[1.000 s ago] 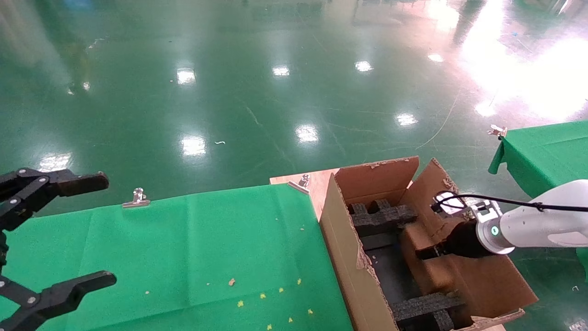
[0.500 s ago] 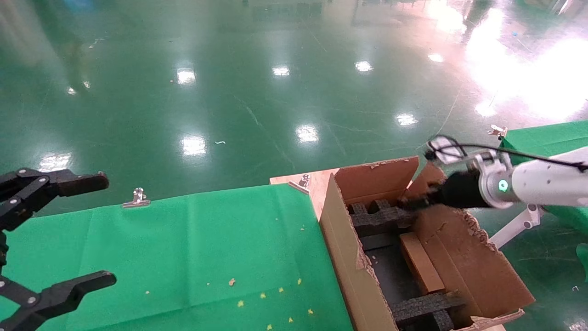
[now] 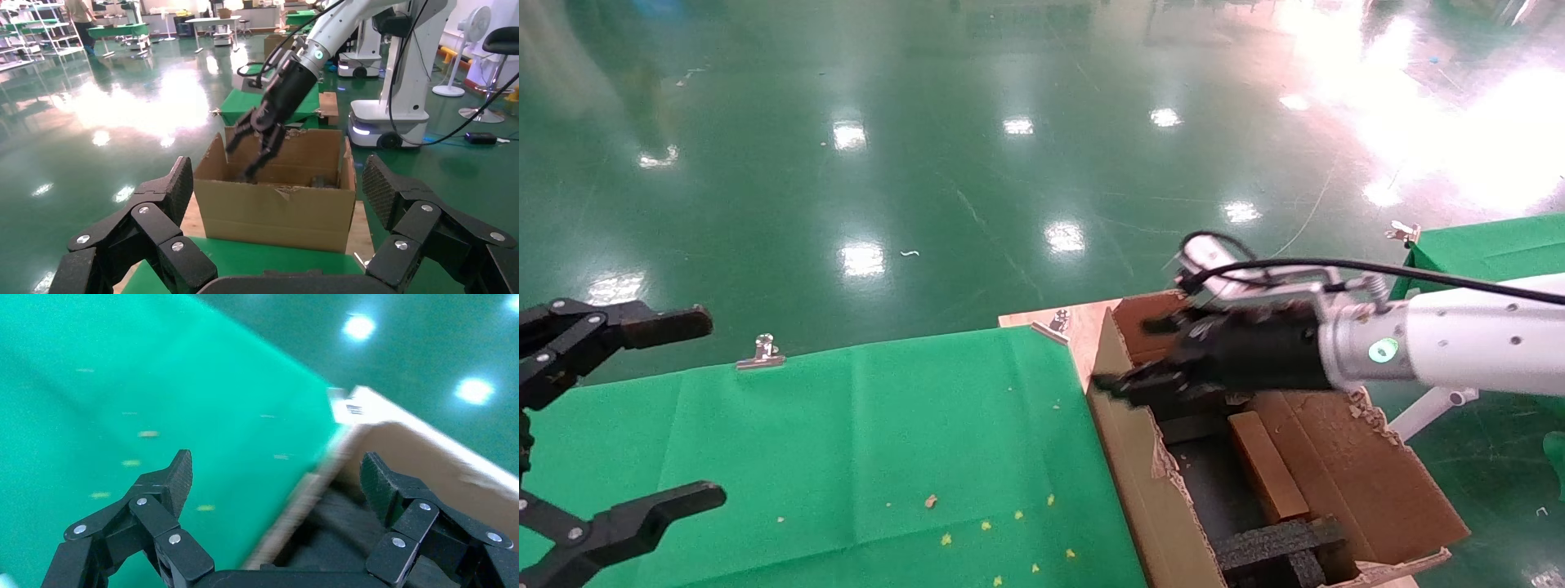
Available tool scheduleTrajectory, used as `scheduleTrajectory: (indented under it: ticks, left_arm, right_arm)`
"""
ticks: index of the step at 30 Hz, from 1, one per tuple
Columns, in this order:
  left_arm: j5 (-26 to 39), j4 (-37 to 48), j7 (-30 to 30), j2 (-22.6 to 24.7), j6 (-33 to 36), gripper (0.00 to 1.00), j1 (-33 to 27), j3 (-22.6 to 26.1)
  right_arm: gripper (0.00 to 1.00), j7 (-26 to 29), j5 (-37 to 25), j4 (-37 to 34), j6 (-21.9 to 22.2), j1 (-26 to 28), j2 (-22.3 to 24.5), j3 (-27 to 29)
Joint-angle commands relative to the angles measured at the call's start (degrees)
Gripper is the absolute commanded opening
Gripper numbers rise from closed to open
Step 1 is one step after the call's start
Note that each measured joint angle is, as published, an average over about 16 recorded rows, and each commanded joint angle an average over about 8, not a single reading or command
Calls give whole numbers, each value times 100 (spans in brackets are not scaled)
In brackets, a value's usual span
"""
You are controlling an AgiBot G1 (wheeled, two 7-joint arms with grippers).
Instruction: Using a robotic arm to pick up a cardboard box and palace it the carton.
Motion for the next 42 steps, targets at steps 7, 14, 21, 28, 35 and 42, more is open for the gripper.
scheduleTrajectory:
  ticks: [7,14,21,28,35,42]
  left_arm:
    - [-1,0,0,-1,-1,100,1,0]
    - [-1,0,0,-1,-1,100,1,0]
    - [-1,1,1,-1,-1,100,0,0]
    - [-1,1,1,-1,-1,100,0,1]
    - [-2,1,1,-1,-1,100,0,1]
    - [-2,1,1,-1,-2,100,0,1]
  right_arm:
    - [100,-271,336,176,-181,-70,22,132]
    - [100,-425,374,118,-403,-317,-43,552]
    - [100,-833,551,58,-967,-881,-190,1537]
    - [100,-1249,731,-4,-1541,-1454,-339,2538]
    - [100,-1669,913,-66,-2120,-2033,-490,3550]
    - [100,-2110,1104,-131,-2728,-2641,-649,4612]
